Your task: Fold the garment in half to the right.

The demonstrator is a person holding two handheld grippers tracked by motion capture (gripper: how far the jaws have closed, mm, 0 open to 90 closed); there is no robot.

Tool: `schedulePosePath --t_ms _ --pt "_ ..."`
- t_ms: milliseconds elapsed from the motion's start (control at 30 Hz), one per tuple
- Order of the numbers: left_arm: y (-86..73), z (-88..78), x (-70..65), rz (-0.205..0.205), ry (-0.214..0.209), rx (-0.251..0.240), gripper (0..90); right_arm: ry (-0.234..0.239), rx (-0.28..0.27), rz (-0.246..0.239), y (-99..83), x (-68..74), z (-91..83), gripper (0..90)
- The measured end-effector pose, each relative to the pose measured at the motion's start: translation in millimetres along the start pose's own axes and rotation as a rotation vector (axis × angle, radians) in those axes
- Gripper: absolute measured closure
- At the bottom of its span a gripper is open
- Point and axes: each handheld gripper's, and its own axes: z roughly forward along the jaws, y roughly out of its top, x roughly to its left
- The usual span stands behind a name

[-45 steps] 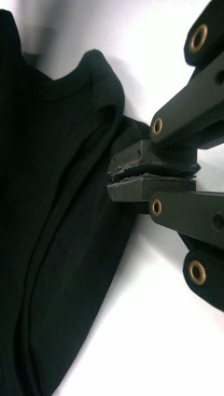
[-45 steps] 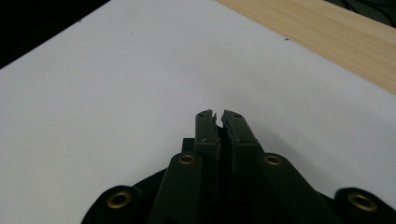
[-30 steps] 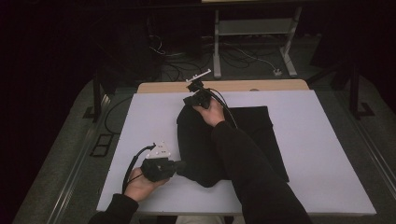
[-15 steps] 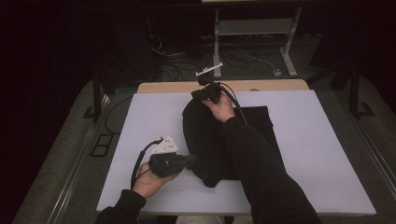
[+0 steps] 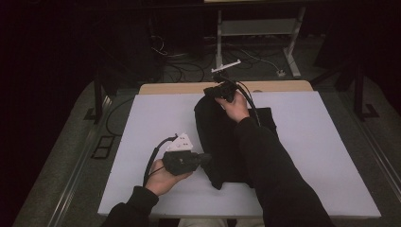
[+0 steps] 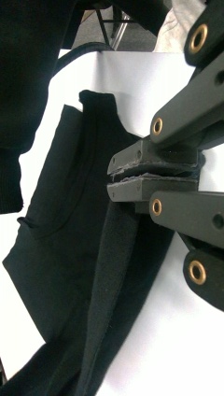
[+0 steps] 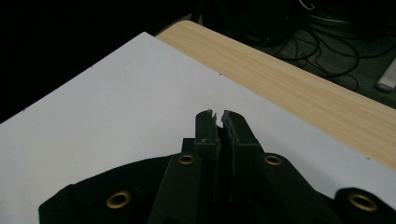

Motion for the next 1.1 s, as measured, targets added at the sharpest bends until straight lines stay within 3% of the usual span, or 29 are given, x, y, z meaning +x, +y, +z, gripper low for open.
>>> schedulePosePath --t_ms 400,733,1100 --pt "19.7 17.4 -7.2 0.028 -0.033 -0.01 85.0 -0.019 -0.011 0.007 -3.5 -16.2 -20.5 83.4" --pt "38.3 39.7 -16.9 0.075 -0.069 0.002 85.0 -0.012 -0.039 0.065 -15.0 -39.4 -39.4 83.2" --pt "48.0 59.7 -23.1 0.084 -0.099 0.013 85.0 -0.016 -0.051 0.098 -26.9 -59.6 -55.6 83.2"
